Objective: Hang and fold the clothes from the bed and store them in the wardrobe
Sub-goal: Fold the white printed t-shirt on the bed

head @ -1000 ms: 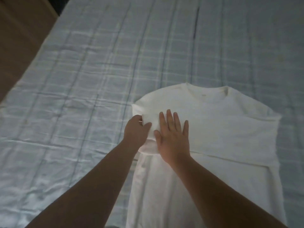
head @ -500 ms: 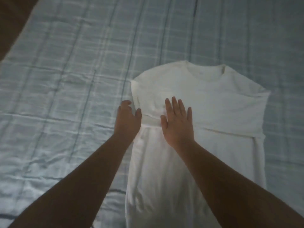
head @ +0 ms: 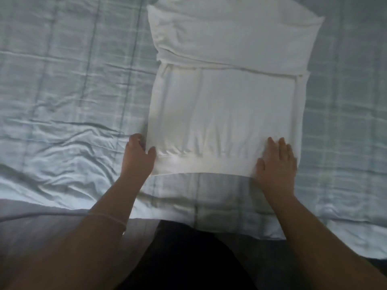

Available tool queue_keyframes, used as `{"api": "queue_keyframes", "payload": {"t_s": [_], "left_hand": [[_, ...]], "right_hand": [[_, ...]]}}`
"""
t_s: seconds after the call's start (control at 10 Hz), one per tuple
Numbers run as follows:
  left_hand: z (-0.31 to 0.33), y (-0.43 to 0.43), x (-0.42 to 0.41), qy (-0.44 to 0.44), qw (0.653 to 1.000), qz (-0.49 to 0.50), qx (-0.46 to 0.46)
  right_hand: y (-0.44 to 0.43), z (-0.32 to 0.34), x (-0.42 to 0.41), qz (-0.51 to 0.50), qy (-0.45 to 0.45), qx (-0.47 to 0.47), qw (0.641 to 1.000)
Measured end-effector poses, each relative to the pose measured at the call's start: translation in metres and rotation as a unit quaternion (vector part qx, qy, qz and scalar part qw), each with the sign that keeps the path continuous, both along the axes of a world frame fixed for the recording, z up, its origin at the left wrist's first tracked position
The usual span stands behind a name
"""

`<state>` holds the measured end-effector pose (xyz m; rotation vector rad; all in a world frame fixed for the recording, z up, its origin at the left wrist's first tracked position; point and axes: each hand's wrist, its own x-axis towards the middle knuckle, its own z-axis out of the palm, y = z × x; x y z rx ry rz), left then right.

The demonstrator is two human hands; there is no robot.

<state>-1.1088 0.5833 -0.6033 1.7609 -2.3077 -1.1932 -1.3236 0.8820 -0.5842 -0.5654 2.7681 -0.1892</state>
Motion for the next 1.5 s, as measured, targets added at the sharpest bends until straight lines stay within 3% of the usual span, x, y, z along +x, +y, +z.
{"api": "queue_keyframes", "payload": {"t_s": [0.1,0.2,0.3,0.4,0.6,0.7,0.8,0.9,1.1,1.3,1.5], "left_hand": [[0.006,0.017,0.013,-0.028,0.995,0.04,0.09],[0.014,0.026,0.014,0.006,0.977,0.078,0.196],[0.027,0.029,0.015,0.119,0.938,0.156,0.286],[0.038,0.034,0.024,0.236,0.857,0.219,0.403],[0.036,0.045,0.061,0.261,0.816,0.27,0.439],[0.034,0.06,0.081,0.245,0.813,0.285,0.445],[0.032,0.081,0.105,0.225,0.787,0.323,0.476],[0.033,0.1,0.119,0.189,0.806,0.305,0.471],[0.059,0.081,0.089,0.183,0.905,0.166,0.345],[0.1,0.026,0.03,0.273,0.904,0.137,0.299],[0.102,-0.038,-0.045,0.346,0.884,0.17,0.266]], "right_hand": [[0.027,0.006,-0.002,-0.207,-0.039,-0.095,0.973],[0.033,0.016,-0.008,-0.396,-0.107,-0.168,0.896],[0.039,0.022,-0.009,-0.444,-0.211,-0.211,0.845],[0.048,0.03,-0.01,-0.442,-0.264,-0.223,0.828],[0.076,0.032,-0.01,-0.484,-0.333,-0.308,0.748],[0.104,0.031,0.006,-0.53,-0.332,-0.338,0.703],[0.14,0.025,0.026,-0.461,-0.317,-0.268,0.785],[0.149,0.018,0.04,-0.545,-0.318,-0.35,0.693],[0.115,0.04,0.035,-0.464,-0.277,-0.383,0.749],[0.058,0.096,-0.027,-0.406,-0.251,-0.452,0.754],[-0.013,0.123,-0.117,-0.424,-0.267,-0.501,0.705]]}}
